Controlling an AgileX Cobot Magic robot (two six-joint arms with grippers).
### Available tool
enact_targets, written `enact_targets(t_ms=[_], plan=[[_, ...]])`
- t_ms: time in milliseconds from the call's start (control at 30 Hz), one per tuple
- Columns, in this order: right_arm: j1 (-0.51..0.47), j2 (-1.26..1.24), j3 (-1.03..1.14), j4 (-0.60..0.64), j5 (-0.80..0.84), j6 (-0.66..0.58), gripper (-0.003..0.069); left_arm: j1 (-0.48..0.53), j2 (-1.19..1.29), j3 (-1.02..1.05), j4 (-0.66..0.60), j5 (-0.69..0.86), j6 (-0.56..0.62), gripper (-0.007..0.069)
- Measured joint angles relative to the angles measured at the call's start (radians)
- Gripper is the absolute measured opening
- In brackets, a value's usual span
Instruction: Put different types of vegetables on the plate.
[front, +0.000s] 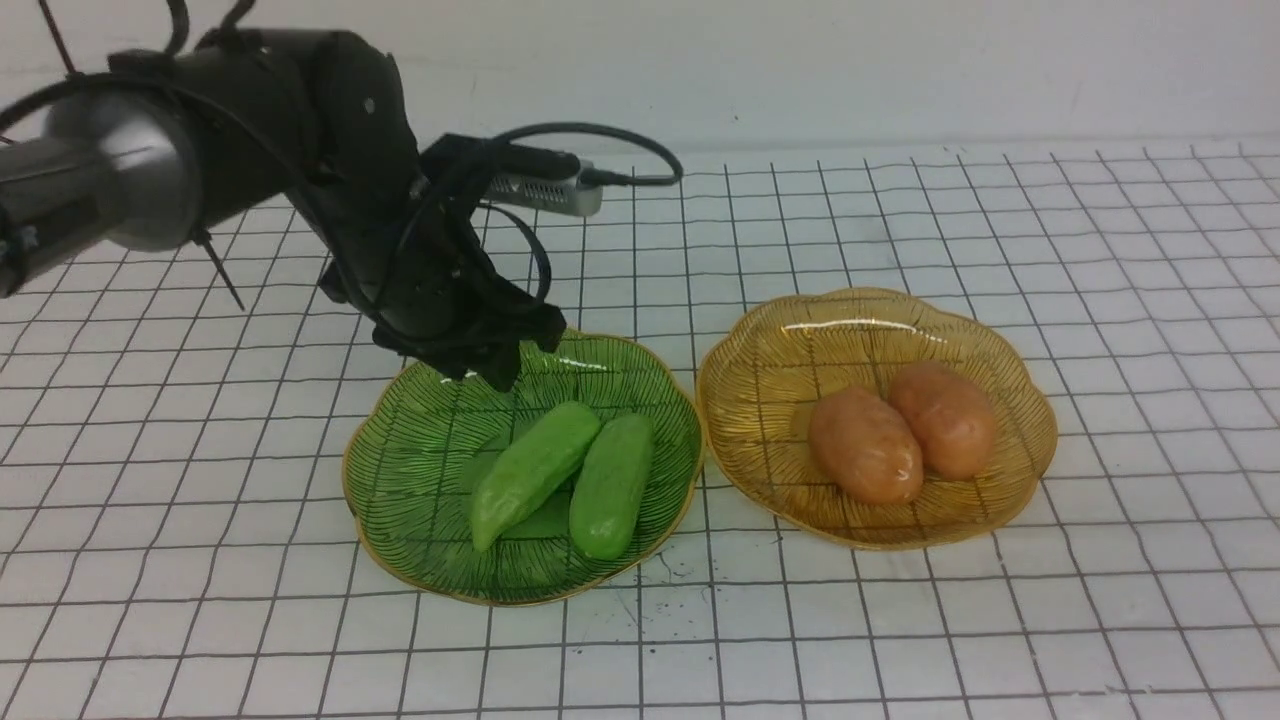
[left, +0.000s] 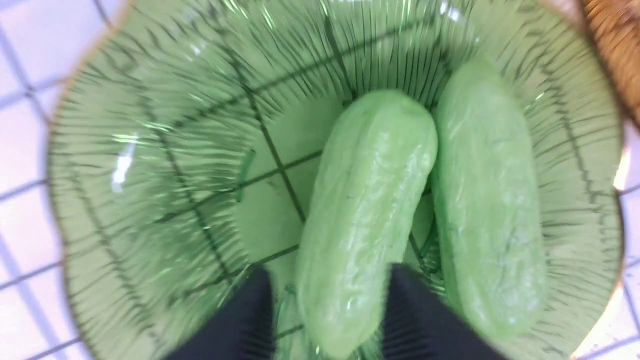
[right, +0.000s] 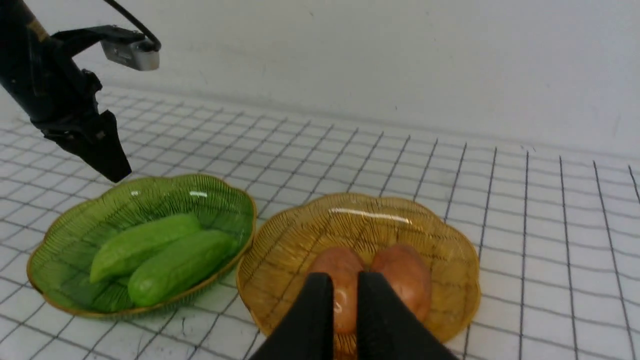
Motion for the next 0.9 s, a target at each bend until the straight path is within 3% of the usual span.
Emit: enact_targets(t_ms=[33,167,500,633,900], plan=[[0.0,0.0,0.035,-0.001,-0.073,0.0,0.0065,0.0,-0.01,-0.006,0.006,0.01,0.0,0.0118],[0.0,-0.001,0.085,-0.005,-0.209,0.0,0.0065,0.0,-0.022,-0.011,0.014,0.018,0.0,0.0011],[0.0,-0.002,0.091,-0.006,-0.209,-0.001,0.0065,0.0,-0.022,-0.023,0.011,0.096,0.001,-0.0008],[0.0,-0.002,0.091,-0.006,-0.207,-0.002,0.0065,0.0,-0.022,-0.105,0.014,0.206,0.008,-0.0008],[0.0,-0.051,0.121,-0.005,-0.206,-0.002,0.0065,0.0,-0.022,-0.222,0.014,0.225,0.007,-0.0008]])
